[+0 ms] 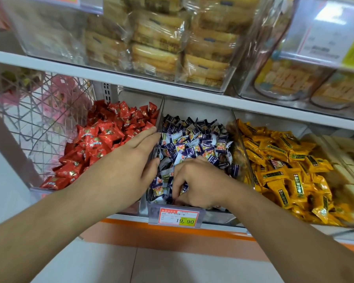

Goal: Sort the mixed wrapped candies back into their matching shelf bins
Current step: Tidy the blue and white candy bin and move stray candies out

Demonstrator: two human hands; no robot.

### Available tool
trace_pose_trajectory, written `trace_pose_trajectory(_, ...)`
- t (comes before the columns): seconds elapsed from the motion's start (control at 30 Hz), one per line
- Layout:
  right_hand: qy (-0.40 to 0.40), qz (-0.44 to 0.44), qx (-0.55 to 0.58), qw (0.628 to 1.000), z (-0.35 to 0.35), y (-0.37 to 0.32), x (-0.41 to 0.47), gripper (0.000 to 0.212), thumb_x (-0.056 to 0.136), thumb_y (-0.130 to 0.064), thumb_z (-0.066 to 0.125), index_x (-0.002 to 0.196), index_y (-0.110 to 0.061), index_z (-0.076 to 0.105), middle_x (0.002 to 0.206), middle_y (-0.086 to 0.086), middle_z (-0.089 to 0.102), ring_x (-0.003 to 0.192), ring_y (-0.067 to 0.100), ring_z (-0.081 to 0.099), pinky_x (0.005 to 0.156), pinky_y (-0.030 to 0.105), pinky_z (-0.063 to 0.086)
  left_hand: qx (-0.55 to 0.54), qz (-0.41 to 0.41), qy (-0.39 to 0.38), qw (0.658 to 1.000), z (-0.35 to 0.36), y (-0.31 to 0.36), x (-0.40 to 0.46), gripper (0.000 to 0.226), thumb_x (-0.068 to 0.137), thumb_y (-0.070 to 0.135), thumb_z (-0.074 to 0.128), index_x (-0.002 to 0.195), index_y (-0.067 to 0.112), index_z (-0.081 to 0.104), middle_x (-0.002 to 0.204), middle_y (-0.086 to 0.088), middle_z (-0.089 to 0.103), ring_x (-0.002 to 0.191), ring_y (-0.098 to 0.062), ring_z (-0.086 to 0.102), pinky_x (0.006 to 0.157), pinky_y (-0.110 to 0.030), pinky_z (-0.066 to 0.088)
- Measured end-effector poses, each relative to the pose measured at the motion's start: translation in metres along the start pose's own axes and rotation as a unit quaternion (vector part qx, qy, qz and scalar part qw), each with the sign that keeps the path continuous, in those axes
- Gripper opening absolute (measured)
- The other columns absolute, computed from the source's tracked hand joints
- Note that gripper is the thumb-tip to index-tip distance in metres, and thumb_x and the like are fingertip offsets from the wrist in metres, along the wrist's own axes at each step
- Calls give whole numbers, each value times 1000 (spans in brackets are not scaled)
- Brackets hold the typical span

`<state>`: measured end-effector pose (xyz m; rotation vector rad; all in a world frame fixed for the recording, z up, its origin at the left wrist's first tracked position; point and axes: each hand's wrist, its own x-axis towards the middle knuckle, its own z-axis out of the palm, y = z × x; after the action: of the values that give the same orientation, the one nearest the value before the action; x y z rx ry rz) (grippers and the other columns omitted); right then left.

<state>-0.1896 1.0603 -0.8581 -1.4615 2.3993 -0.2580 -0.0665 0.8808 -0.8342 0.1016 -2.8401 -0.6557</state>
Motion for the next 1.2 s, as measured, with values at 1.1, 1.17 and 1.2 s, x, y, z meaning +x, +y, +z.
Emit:
trace_pose_trajectory(1.1,-10,80,214,973,-17,-18,-7,34,83,-39,84,114,-41,72,123,-23,66,115,-4,59,102,35,51,-8,9,44,999,-34,-5,-8,54,94,47,61,146,39,53,155,22,41,144,2,36,119,-20,23)
trace_pose_trajectory(1.17,-32,56,175,982,-10,-16,2,38,79,-40,87,114,-38,73,124,-22,65,117,0,58,106,33,48,-8,26,8,1000,-24,-4,-6,59,93,56,55,149,43,47,161,27,29,146,6,29,116,-11,16)
trace_pose_trajectory(1.2,-20,38,157,987,-6,-15,6,35,78,-39,87,111,-36,75,119,-20,65,113,3,60,102,33,49,-8,29,-8,1000,-19,-3,-6,60,93,59,53,150,45,44,162,31,23,146,8,27,114,-9,16)
